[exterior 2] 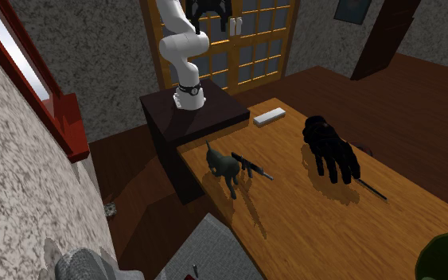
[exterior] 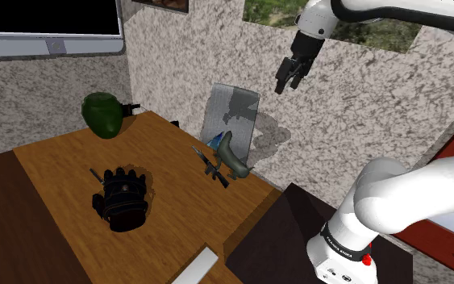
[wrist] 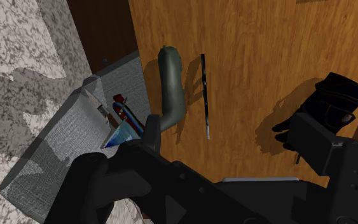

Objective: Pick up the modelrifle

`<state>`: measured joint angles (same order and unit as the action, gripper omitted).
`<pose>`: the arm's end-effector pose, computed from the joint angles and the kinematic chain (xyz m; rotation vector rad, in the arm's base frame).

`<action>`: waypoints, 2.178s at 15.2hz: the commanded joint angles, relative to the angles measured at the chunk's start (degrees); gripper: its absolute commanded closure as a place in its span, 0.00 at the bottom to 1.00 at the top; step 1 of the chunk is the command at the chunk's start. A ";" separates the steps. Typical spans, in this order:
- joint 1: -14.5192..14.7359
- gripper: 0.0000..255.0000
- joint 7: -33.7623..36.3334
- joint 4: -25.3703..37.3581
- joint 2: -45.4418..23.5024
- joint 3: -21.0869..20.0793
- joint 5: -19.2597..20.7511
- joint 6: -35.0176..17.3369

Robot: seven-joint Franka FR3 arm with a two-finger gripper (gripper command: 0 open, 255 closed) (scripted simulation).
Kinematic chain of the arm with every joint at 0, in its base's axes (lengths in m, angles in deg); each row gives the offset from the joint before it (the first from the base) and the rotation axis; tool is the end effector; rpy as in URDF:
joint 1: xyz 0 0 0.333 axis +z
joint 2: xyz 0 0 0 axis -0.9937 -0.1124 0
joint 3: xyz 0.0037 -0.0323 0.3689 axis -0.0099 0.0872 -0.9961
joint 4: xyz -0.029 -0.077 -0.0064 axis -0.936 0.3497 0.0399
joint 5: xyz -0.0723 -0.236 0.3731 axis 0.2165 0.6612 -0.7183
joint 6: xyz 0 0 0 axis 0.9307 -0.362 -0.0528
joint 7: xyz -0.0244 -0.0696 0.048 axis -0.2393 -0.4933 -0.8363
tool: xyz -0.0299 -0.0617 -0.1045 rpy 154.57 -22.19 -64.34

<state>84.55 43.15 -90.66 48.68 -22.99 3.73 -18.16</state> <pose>0.3434 -0.0370 0.6555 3.0957 -0.1151 0.2344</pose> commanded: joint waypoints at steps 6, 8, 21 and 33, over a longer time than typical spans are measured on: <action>0.46 0.00 -0.08 -5.93 -4.06 0.54 0.05 -10.23; 0.67 0.00 -0.13 -7.77 -6.29 0.77 0.05 -14.40; 2.35 0.00 -1.23 -11.59 -28.37 2.14 -0.99 -40.93; 3.29 0.00 -4.82 -2.44 -55.39 1.60 -5.75 -59.27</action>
<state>87.91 38.79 -94.63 -4.32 -21.20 -1.49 -76.48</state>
